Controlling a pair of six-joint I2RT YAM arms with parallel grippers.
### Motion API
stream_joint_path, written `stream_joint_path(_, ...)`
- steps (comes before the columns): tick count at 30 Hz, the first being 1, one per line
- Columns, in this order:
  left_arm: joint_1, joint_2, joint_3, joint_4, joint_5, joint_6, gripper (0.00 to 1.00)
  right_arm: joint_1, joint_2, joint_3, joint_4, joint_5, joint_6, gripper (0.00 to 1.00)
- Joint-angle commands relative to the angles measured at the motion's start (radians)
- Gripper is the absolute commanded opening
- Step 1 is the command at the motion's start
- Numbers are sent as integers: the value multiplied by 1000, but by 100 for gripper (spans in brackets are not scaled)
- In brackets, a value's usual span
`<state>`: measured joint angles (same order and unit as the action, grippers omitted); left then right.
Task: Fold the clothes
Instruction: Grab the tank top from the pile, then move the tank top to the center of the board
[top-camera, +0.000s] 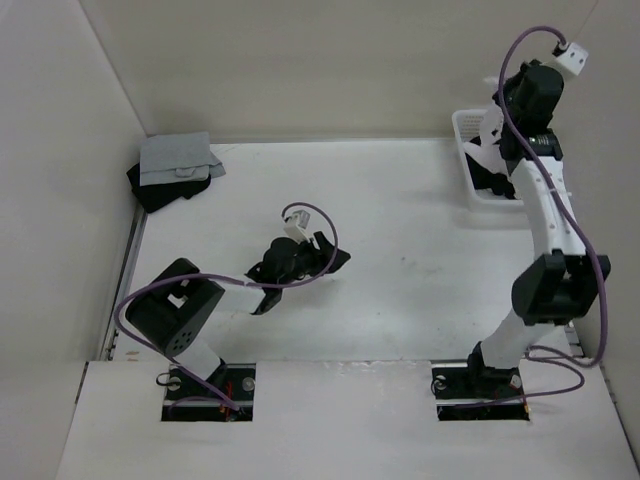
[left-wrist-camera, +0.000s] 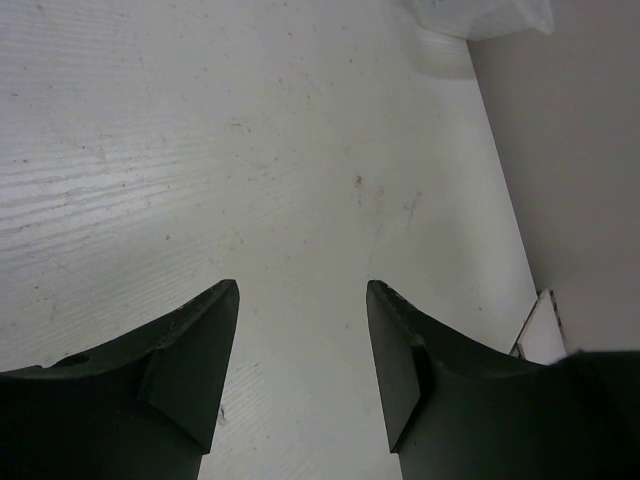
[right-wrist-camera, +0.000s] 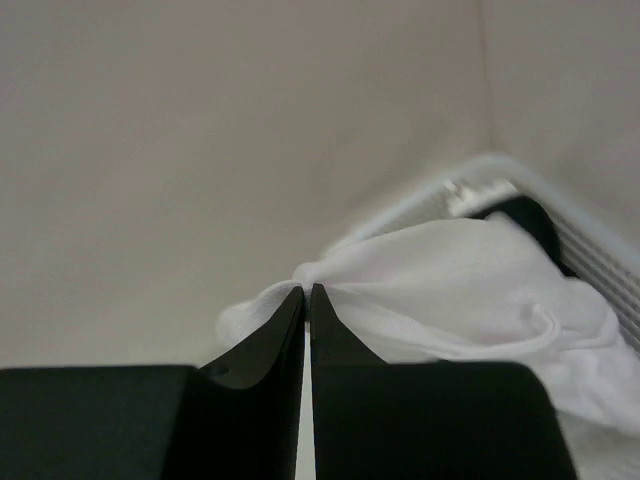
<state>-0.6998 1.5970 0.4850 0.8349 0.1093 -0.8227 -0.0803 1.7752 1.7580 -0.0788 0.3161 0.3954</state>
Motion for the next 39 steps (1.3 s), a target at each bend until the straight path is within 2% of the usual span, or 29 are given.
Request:
stream_joint_path(1, 35, -103, -19, 61, 12, -35, 52, 116, -164, 14, 90, -38, -42, 6)
stream_joint_path(5, 110, -305, -52, -18, -8, -75, 52, 341, -362, 50, 79, -34, -148, 6)
stream_joint_path(7, 128, -365, -56, -55, -23, -79, 52, 403, -407, 64, 67, -35, -168, 6)
stream_joint_path(14, 243, -722, -86, -301, -184, -81, 53, 775, -644, 45, 20, -23, -242, 8)
stream_joint_path(17, 259, -837, -85, -376, -241, -84, 54, 875, -692, 38, 24, -34, -245, 8)
stream_joint_path(20, 250, -893, -82, -416, -275, -79, 54, 888, -715, -24, 31, -69, -205, 8)
stream_joint_path(22, 236, -922, -98, -433, -318, -72, 54, 818, -738, -162, 94, -141, -120, 8)
stream_joint_path(23, 227, -925, -114, -434, -344, -66, 54, 754, -744, -302, 176, -251, -46, 8)
stream_joint_path(25, 219, -908, -132, -441, -358, -49, 54, 644, -693, -452, 295, -371, 70, 11)
stream_joint_path(26, 213, -887, -146, -442, -361, -46, 54, 576, -610, -524, 377, -488, 133, 11)
stream_joint_path(29, 205, -849, -166, -431, -365, -43, 54, 498, -427, -575, 537, -601, 201, 10)
stream_joint_path(30, 196, -823, -172, -425, -365, -41, 54, 453, -257, -516, 566, -630, 273, 8)
stream_joint_path(31, 185, -800, -175, -422, -362, -41, 54, 433, -172, -456, 538, -635, 308, 6)
stream_joint_path(33, 156, -752, -175, -421, -358, -23, 54, 416, 43, -236, 388, -597, 339, 4)
stream_joint_path(34, 145, -741, -174, -421, -358, -13, 54, 415, 87, -174, 346, -566, 341, 4)
stream_joint_path(35, 119, -718, -166, -431, -364, 9, 54, 423, 177, -44, 250, -495, 339, 4)
stream_joint_path(39, 72, -661, -148, -471, -373, 36, 54, 452, 369, 237, 67, -368, 362, 11)
